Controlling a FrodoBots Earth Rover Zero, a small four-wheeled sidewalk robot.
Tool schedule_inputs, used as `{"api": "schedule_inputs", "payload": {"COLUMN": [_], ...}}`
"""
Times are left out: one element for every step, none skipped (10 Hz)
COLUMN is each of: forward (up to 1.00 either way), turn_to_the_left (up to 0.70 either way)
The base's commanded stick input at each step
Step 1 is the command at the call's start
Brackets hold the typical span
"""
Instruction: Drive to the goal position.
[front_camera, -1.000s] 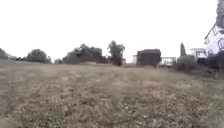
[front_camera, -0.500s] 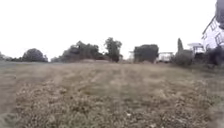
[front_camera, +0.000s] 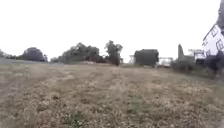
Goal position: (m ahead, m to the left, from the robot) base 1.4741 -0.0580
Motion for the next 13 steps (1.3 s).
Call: {"api": "schedule_inputs", "payload": {"forward": [0.68,0.68,0.68,0.68,0.68,0.68,0.68,0.68,0.68,0.68,0.68,0.68,0.68], "turn_to_the_left": [-0.19,-0.19,-0.19,-0.19,-0.19,-0.20,-0.20,-0.19,-0.19,-0.19,-0.19,-0.17,-0.13]}}
